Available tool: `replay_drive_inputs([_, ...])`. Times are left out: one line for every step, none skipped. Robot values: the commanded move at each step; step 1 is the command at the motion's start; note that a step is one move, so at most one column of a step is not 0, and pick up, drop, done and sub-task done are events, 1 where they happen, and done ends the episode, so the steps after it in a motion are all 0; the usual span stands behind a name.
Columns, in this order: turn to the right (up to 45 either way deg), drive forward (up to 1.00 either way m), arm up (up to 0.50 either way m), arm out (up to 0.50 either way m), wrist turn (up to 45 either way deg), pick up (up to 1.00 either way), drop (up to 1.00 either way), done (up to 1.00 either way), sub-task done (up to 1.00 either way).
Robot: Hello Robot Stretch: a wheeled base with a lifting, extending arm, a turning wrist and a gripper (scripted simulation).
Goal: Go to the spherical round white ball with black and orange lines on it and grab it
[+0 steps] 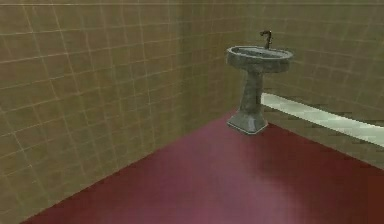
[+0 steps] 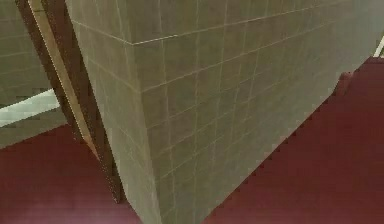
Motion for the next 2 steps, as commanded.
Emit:
replay_drive_inputs([0.0, 0.20, 0.00, 0.00, 0.0, 0.00, 0.00, 0.00, 0.00])
replay_drive_inputs([45.0, 0.00, 0.00, 0.00, 0.0, 0.00, 0.00, 0.00, 0.00])
